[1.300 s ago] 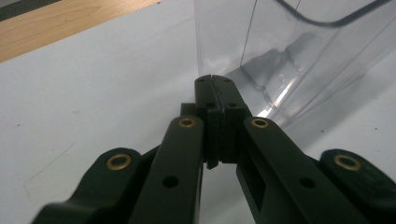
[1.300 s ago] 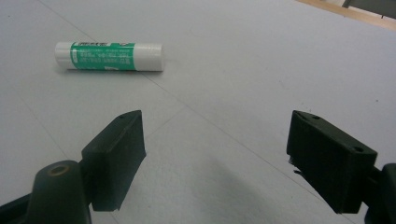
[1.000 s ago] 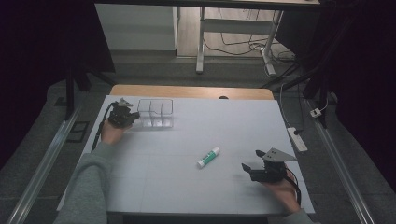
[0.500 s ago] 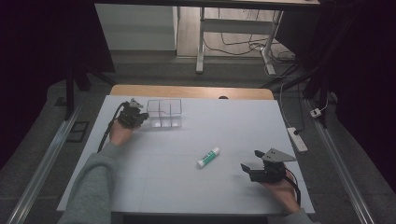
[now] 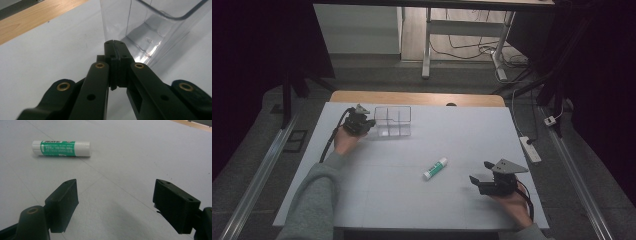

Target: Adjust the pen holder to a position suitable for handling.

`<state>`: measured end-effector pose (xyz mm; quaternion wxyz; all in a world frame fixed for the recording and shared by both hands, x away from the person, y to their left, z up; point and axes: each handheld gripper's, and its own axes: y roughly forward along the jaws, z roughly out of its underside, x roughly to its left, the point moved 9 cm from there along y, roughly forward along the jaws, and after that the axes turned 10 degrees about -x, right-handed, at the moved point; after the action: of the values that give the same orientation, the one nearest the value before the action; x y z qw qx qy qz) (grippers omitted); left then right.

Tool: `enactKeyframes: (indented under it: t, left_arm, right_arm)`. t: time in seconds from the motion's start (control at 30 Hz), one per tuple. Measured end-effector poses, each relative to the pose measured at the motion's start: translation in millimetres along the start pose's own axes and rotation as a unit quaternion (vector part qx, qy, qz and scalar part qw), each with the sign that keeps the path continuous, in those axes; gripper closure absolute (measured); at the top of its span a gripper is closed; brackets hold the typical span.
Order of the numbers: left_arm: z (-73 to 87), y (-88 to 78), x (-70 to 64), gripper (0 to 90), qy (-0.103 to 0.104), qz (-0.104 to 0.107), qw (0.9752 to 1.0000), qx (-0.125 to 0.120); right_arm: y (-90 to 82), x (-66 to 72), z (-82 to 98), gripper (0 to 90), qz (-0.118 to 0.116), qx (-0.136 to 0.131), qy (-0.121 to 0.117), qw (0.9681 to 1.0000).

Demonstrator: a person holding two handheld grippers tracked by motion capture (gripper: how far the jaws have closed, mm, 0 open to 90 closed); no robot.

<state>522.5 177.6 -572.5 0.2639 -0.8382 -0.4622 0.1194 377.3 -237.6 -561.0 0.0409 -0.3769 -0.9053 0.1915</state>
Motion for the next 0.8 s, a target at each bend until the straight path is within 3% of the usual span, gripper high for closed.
enactKeyframes:
  t: [0.47,0.8]
  left_arm:
    - [-11.2,15.1,-11.8,89.0,0.010,0.005,0.9999,-0.001]
    - [-16.9,23.8,-22.7,89.0,0.027,0.007,0.9996,0.001]
  right_arm:
    - [1.0,1.2,0.8,19.7,-0.002,0.002,0.003,1.0000]
    - [0.3,2.0,0.1,19.8,-0.003,0.000,0.000,1.0000]
